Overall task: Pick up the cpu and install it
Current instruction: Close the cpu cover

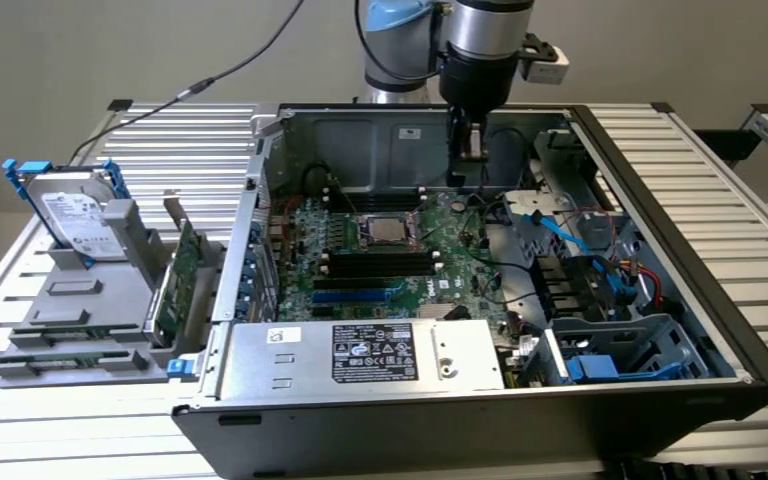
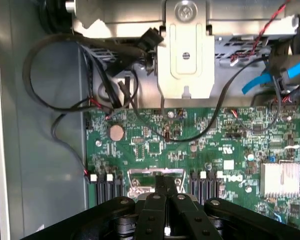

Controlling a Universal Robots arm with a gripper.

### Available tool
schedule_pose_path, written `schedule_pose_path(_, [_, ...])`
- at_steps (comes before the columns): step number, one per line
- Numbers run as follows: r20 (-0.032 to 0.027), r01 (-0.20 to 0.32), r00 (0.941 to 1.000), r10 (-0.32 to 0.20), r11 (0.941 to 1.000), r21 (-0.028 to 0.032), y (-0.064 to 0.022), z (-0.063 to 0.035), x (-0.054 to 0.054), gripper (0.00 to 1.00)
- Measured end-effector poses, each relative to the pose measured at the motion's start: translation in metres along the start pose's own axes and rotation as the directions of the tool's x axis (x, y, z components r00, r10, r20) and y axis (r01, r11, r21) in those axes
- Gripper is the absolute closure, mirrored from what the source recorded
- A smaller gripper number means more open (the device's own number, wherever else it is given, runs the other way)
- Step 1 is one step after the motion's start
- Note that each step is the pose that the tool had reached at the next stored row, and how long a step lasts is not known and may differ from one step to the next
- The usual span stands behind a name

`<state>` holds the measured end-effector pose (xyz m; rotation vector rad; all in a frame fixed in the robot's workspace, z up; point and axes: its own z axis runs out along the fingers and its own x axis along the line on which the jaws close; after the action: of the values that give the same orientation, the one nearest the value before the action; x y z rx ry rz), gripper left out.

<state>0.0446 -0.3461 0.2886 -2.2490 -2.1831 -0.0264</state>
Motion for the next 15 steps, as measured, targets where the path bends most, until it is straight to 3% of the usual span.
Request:
schedule_pose_path(3, [0.0003, 0.002, 1.0000, -0.002, 1.0000, 0.0007, 0.0105, 0.0039, 0.001, 0.89])
schedule_pose_path(15, [0.0001, 0.016, 0.9999, -0.016, 0.9999, 0.0009, 0.0122, 0.0260, 0.008, 0.89])
